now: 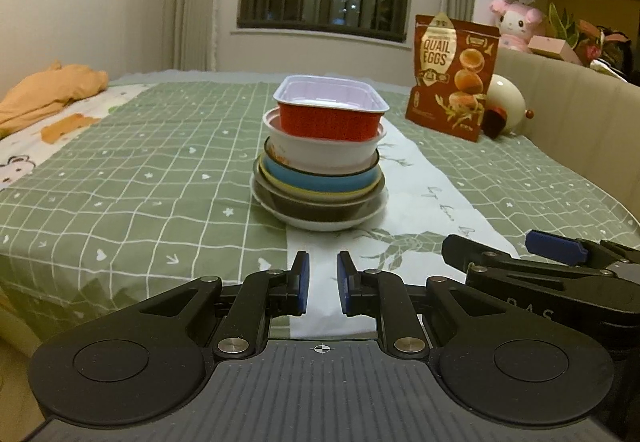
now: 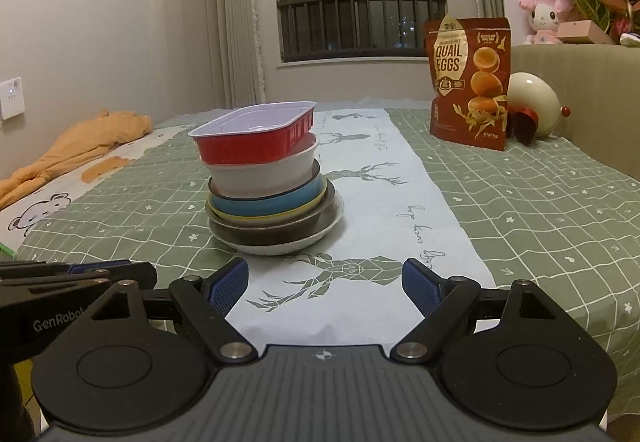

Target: Organize plates and bowls

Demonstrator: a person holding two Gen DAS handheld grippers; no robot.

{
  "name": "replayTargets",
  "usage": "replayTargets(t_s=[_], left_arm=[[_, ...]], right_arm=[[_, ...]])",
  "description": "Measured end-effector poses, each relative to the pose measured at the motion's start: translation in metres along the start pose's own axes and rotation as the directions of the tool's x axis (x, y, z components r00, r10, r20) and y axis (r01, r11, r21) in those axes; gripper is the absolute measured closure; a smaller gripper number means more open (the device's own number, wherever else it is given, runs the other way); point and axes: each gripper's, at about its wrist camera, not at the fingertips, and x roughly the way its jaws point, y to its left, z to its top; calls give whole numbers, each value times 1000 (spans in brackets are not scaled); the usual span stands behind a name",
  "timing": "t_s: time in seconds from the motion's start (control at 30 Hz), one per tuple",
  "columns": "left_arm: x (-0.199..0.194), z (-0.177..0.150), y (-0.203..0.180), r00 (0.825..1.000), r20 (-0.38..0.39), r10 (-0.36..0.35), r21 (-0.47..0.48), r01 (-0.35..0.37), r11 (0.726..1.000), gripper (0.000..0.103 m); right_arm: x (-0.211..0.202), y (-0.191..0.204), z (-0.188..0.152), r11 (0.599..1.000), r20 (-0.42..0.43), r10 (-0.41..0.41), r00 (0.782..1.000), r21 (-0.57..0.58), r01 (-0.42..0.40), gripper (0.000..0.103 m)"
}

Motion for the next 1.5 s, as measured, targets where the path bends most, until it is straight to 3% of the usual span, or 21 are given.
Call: replayTargets(t_s=[1.5], left_arm=[[-4, -1, 0, 1000, 6, -5, -1, 5, 1000, 85]], right_arm=[[-2, 2, 0, 1000, -1, 17, 1000, -13, -17, 18]])
